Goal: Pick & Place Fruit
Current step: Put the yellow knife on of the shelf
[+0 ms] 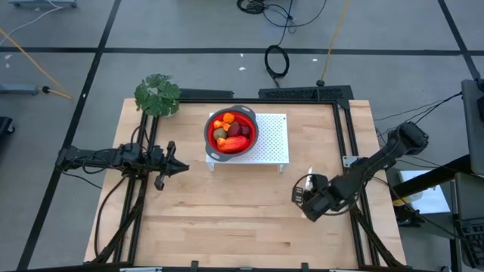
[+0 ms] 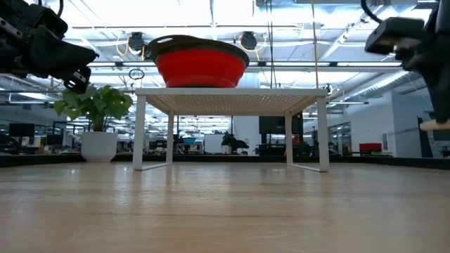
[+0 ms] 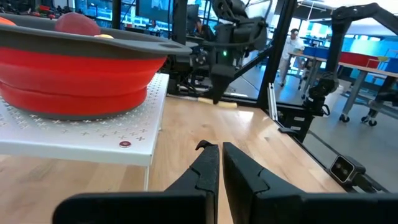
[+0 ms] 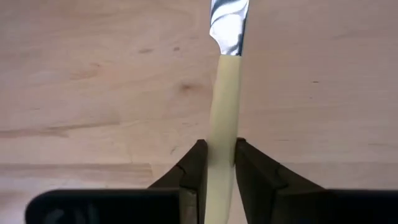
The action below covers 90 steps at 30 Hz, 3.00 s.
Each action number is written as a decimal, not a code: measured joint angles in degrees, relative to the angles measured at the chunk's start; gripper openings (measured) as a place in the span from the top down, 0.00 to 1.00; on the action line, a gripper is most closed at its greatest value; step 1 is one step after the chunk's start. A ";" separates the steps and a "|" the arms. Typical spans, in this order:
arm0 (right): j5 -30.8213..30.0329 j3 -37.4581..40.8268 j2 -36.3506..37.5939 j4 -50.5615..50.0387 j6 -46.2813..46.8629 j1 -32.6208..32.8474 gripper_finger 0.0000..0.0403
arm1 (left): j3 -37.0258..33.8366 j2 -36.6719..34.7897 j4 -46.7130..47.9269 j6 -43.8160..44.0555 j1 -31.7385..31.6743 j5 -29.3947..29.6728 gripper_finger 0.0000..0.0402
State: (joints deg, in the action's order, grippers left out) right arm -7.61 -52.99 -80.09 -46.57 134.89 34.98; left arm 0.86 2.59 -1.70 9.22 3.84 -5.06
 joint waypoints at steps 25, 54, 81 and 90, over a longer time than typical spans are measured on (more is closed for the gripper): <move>-16.51 -8.21 16.94 -6.66 -25.14 -9.63 0.87 | 0.00 0.00 -2.47 3.63 0.00 0.07 0.95; 2.07 -21.56 4.06 2.17 -59.52 -40.15 0.87 | 0.00 0.02 -2.42 4.78 0.00 0.13 0.95; 4.87 -21.56 -3.87 3.15 -60.59 -43.19 0.87 | 0.00 0.02 -2.42 4.01 0.00 0.09 0.95; 4.87 -19.23 -3.96 3.17 -59.21 -43.25 0.87 | 0.00 0.00 -2.44 4.03 0.00 0.09 0.95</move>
State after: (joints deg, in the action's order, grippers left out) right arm -2.74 -72.22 -84.05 -43.40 75.68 -8.27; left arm 0.86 2.59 -4.14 13.26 3.84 -4.97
